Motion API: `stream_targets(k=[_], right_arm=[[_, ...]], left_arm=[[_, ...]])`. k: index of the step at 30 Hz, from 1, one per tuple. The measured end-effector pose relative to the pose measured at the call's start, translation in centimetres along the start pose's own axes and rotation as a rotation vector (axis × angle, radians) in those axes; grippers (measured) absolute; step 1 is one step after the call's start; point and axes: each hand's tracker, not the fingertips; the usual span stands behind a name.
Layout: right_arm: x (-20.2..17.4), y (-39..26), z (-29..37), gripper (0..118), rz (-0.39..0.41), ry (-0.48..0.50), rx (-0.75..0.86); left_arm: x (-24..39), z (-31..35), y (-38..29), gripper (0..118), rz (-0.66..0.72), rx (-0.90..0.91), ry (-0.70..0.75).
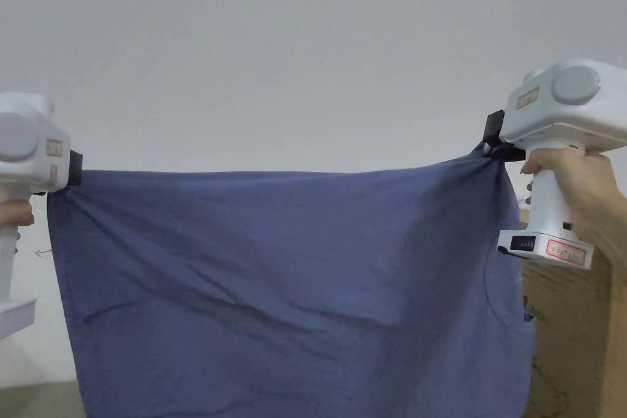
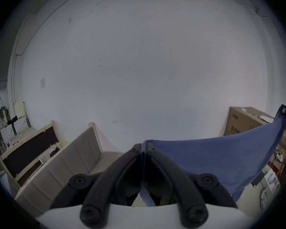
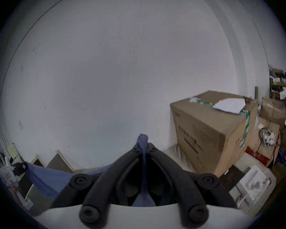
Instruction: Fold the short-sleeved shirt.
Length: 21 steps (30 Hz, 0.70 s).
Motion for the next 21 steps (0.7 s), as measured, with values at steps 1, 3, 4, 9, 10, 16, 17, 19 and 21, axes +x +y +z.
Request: stream_targets(k=[1, 3, 4, 9, 10, 16, 17, 19, 21], right_arm=[[-0.5, 0.3, 0.3, 0, 0.028, 0.001, 0.014], [-1.0, 0.4, 0.4, 0, 0.049, 0.01, 0.025], [-1.0, 0.0, 0.3, 0, 0.052, 0.016, 0.029], [-0.2, -5.8, -3.8, 0, 0.09, -0.04, -0.102], [0.3, -7.7, -5.0, 0, 0.089, -0.049, -0.142], [4.3, -22.4, -13.1, 0, 0.101, -0.145, -0.449], [5.4, -25.2, -14.5, 0, 0.101, -0.166, -0.502], [6.9, -30.0, -16.3, 0, 0.1, -0.216, -0.582], [8.4, -34.7, -17.2, 0, 0.077, -0.243, -0.642]], left_arm=[[-0.2, -0.2, 0.4, 3, 0.003, 0.032, 0.011], [-0.5, -1.0, 0.6, 3, 0.012, 0.045, 0.019], [-0.6, -1.5, 0.2, 3, 0.02, 0.04, 0.027], [0.7, -5.0, -7.4, 3, -0.035, -0.081, 0.027], [0.9, -6.1, -9.6, 3, -0.026, -0.123, 0.029], [4.1, -12.0, -26.1, 3, -0.068, -0.449, 0.011], [4.7, -12.9, -29.0, 3, -0.06, -0.5, 0.01], [5.5, -14.6, -34.2, 3, -0.063, -0.598, -0.003], [6.3, -15.2, -38.7, 3, -0.047, -0.65, -0.014]])
